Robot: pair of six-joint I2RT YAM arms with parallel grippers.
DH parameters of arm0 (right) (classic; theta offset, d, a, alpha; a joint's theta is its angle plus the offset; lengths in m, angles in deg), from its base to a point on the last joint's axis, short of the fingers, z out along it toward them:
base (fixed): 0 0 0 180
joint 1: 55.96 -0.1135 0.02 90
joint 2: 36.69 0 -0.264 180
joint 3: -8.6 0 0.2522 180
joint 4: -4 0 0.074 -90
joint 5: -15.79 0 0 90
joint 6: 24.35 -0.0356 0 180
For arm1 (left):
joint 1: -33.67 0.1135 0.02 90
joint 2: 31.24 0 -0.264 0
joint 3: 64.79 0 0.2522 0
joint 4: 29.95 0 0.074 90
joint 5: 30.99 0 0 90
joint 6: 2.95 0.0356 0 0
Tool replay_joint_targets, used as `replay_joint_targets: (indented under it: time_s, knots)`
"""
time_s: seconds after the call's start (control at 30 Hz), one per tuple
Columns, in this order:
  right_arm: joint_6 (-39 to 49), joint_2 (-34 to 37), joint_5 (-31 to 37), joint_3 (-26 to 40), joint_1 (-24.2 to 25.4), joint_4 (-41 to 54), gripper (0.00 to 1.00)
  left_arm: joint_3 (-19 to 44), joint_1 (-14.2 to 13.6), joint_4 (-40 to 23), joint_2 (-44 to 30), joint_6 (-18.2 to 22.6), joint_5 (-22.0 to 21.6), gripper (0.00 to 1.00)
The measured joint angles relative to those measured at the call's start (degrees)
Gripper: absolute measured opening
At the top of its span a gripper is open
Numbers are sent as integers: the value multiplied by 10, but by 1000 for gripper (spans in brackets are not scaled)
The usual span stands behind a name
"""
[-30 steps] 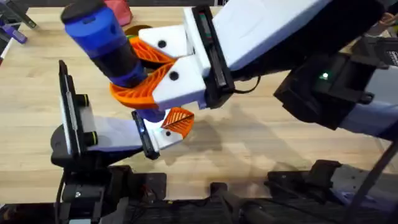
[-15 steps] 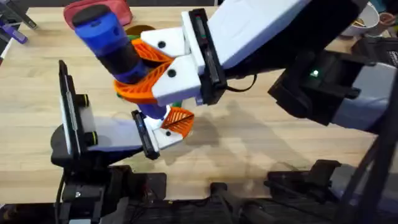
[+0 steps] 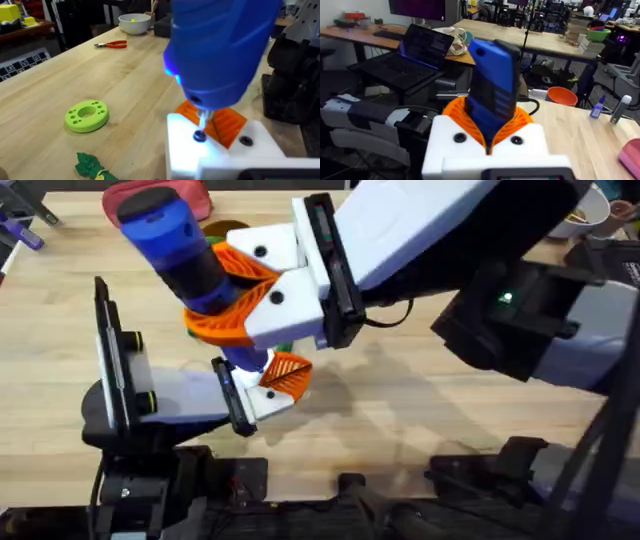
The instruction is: Pick up the gripper from the table and insert it into the empty holder that is missing its gripper. Then pick up a screw, insert it into the mounting hole, and use the screwdriver to tighten it. Finally, clean up the table by picking up the vegetable and placing it into the bucket.
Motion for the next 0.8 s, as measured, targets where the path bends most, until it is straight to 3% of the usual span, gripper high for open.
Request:
replay_joint_targets:
  time_s: [0.8]
  knots:
    - [0, 11, -5, 0, 0, 1, 9, 0, 0, 0, 0, 0, 0, 14]
